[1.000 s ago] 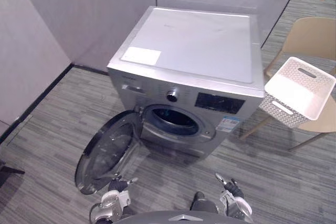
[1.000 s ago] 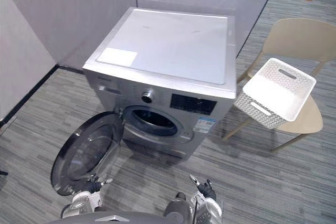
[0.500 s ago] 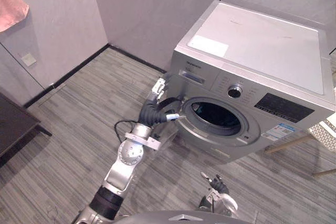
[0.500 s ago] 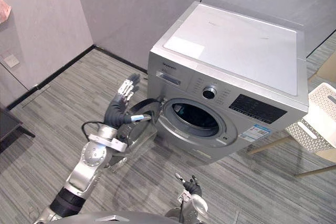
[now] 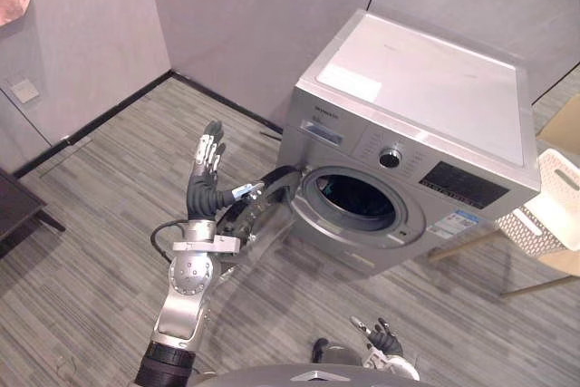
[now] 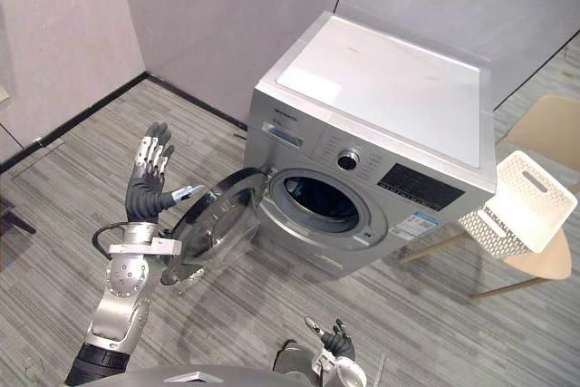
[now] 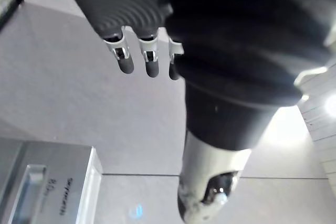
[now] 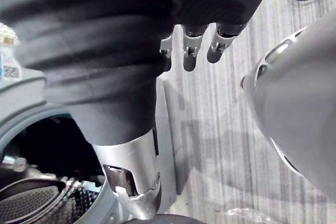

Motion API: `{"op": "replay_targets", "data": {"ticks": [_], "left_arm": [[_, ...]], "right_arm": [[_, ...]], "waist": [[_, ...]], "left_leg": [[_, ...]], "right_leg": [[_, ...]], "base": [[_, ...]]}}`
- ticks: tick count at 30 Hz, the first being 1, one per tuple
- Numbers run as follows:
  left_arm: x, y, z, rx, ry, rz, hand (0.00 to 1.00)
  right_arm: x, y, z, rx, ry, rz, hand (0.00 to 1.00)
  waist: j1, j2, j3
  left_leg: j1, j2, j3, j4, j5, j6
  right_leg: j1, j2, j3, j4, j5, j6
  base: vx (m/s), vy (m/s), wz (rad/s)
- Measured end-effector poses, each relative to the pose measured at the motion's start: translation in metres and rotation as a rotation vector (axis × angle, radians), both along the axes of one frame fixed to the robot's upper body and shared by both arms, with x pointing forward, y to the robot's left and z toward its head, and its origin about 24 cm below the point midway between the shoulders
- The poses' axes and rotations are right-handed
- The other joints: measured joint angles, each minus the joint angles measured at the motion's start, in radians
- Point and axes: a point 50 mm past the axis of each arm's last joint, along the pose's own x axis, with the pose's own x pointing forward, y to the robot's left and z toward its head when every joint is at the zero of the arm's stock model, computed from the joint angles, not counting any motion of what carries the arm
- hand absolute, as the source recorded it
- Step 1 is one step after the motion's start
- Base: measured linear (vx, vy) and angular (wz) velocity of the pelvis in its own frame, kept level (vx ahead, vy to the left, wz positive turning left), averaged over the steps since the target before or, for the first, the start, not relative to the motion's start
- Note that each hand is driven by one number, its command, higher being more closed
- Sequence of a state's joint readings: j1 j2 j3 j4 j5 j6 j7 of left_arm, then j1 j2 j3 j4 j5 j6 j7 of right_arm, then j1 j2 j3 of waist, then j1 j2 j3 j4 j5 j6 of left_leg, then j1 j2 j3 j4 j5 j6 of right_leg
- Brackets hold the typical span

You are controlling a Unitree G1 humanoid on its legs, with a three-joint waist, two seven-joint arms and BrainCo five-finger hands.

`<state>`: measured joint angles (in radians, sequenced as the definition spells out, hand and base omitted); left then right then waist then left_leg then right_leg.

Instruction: Pick up the laundry basket with both hands and put the clothes into the washing machine.

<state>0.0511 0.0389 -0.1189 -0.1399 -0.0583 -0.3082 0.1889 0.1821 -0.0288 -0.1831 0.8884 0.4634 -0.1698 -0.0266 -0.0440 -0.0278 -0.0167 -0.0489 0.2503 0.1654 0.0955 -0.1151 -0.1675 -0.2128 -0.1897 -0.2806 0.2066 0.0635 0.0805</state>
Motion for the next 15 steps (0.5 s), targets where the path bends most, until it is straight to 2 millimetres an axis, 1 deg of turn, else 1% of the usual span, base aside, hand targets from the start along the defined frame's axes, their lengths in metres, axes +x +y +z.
{"op": "replay_targets", "data": {"ticks": [2,3,4,5,6,7,9,10,11,12,13,14,15], "left_arm": [[0.001,0.019,-0.003,-0.003,0.023,0.102,0.0],[0.001,0.029,-0.008,-0.001,0.049,0.146,0.0],[0.001,0.032,-0.012,-0.003,0.068,0.165,0.0],[-0.002,0.039,-0.018,-0.006,0.099,0.201,0.0],[-0.002,0.039,-0.019,-0.006,0.103,0.204,0.0],[-0.003,0.041,-0.022,-0.007,0.117,0.218,0.0],[-0.003,0.05,-0.028,0.015,0.147,0.262,0.0],[-0.005,0.061,-0.034,0.033,0.176,0.308,0.0],[-0.006,0.074,-0.04,0.047,0.212,0.368,0.0],[-0.005,0.081,-0.043,0.048,0.226,0.404,0.0],[-0.002,0.095,-0.047,0.052,0.255,0.469,0.0],[0.003,0.11,-0.048,0.089,0.278,0.545,0.0],[0.008,0.118,-0.046,0.106,0.283,0.576,0.0]], "right_arm": [[-0.005,-0.002,-0.002,0.003,0.02,-0.015,0.0],[-0.006,-0.005,-0.003,0.0,0.027,-0.027,0.0],[-0.005,-0.006,-0.002,-0.004,0.027,-0.027,0.0],[-0.004,-0.01,-0.001,-0.018,0.024,-0.02,0.0],[-0.004,-0.011,-0.001,-0.022,0.024,-0.017,0.0],[-0.003,-0.013,0.0,-0.033,0.025,-0.004,0.0],[-0.002,-0.01,0.0,-0.032,0.021,0.012,0.0],[-0.003,-0.006,-0.001,-0.023,0.022,0.015,0.0],[-0.003,-0.004,-0.001,-0.012,0.012,0.021,0.0],[-0.002,-0.004,0.0,-0.01,0.001,0.025,0.0],[0.0,-0.004,0.002,-0.005,-0.019,0.034,0.0],[0.002,-0.001,0.002,-0.001,-0.026,0.055,0.0],[0.003,0.0,0.002,0.001,-0.029,0.064,0.0]], "waist": [[0.009,-0.012,-0.002],[0.013,-0.01,-0.002],[0.015,-0.008,-0.003],[0.009,-0.005,-0.005],[0.009,-0.005,-0.005],[0.011,-0.01,-0.006],[0.008,-0.019,-0.009],[0.006,-0.025,-0.01],[0.002,-0.025,-0.009],[-0.001,-0.028,-0.006],[-0.005,-0.033,0.003],[-0.007,-0.044,0.012],[-0.007,-0.059,0.022]], "left_leg": [[-0.002,-0.002,0.008,-0.012,0.014,-0.015],[-0.004,0.003,0.014,-0.015,0.023,-0.017],[-0.002,0.005,0.019,-0.02,0.029,-0.016],[0.007,0.006,0.03,-0.041,0.043,-0.012],[0.011,0.006,0.031,-0.047,0.045,-0.011],[0.016,0.004,0.037,-0.058,0.052,-0.017],[0.016,0.002,0.048,-0.069,0.059,-0.016],[0.013,0.001,0.057,-0.079,0.063,-0.013],[0.003,0.001,0.066,-0.084,0.067,-0.008],[-0.006,0.001,0.069,-0.083,0.069,-0.008],[-0.024,0.001,0.081,-0.087,0.078,-0.01],[-0.047,0.001,0.095,-0.098,0.088,-0.018],[-0.054,0.002,0.101,-0.102,0.094,-0.022]], "right_leg": [[0.076,0.025,-0.007,-0.182,0.004,0.007],[0.092,0.035,-0.004,-0.228,0.029,0.034],[0.095,0.04,-0.001,-0.239,0.036,0.031],[0.106,0.045,-0.004,-0.262,0.05,0.026],[0.108,0.046,-0.004,-0.267,0.053,0.026],[0.11,0.048,-0.001,-0.282,0.066,0.019],[0.102,0.047,0.005,-0.287,0.069,0.01],[0.092,0.047,0.013,-0.287,0.069,0.01],[0.072,0.048,0.022,-0.287,0.072,0.007],[0.062,0.048,0.025,-0.288,0.074,0.005],[0.033,0.049,0.036,-0.288,0.082,0.001],[-0.006,0.053,0.06,-0.288,0.09,0.011],[-0.022,0.056,0.068,-0.288,0.095,0.012]], "base": [[-0.04,-0.149,-0.08],[-0.08,-0.139,-0.14],[-0.1,-0.102,-0.03],[-0.06,-0.046,0.03],[-0.08,-0.041,0.0],[-0.1,-0.027,-0.09],[-0.1,-0.019,-0.12],[-0.1,-0.021,-0.18],[-0.09,-0.023,-0.19],[-0.09,-0.026,-0.22],[-0.1,-0.026,-0.29],[-0.11,-0.035,-0.33],[-0.1,-0.036,-0.4]]}}
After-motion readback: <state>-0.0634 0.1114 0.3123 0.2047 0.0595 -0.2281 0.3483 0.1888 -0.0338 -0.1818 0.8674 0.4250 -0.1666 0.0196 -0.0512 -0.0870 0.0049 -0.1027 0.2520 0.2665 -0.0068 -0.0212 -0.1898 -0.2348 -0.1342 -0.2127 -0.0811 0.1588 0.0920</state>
